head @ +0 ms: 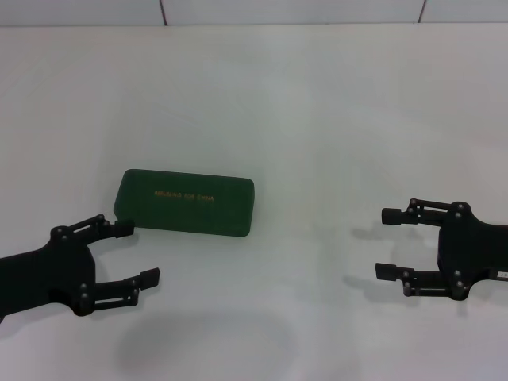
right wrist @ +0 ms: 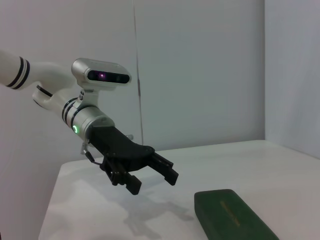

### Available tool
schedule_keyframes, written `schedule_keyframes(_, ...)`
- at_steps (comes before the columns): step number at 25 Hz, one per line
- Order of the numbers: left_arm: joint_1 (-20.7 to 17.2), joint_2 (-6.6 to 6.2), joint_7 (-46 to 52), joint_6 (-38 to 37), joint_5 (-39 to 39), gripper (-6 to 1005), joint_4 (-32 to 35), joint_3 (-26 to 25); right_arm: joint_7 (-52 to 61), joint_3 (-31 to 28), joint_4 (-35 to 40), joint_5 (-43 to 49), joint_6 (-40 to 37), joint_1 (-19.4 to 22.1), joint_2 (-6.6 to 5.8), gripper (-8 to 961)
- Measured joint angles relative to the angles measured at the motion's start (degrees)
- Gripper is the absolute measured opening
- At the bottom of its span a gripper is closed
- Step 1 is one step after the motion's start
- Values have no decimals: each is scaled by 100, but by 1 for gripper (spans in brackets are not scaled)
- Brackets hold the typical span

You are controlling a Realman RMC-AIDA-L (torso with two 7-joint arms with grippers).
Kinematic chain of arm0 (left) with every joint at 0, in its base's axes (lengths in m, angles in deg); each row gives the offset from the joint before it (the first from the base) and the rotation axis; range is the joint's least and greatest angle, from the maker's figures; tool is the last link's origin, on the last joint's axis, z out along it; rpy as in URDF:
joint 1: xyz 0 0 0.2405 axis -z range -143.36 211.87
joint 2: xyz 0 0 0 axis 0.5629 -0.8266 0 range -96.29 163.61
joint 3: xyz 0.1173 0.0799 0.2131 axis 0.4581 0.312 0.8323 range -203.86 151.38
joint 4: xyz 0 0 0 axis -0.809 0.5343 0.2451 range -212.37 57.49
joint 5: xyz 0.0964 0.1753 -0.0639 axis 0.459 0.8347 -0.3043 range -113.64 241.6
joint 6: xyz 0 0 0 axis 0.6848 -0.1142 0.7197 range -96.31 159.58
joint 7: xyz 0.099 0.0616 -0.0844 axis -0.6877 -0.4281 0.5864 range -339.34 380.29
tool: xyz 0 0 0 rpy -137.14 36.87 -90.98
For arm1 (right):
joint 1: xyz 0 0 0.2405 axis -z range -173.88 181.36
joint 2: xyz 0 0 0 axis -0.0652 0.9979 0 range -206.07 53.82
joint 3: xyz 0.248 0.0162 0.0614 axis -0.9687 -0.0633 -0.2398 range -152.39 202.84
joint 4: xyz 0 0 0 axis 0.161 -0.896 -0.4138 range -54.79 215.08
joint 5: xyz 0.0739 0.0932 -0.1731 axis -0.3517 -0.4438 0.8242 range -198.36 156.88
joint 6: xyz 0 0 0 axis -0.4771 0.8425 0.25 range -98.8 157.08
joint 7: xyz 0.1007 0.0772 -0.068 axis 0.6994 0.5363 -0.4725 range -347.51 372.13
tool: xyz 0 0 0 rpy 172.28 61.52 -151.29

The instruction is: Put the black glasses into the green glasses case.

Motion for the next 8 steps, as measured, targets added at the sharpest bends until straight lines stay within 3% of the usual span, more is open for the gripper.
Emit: schedule_keyframes(8, 0, 2, 29, -148, 8, 879, 0, -17, 20, -91, 1, -5, -29, -2, -1, 735)
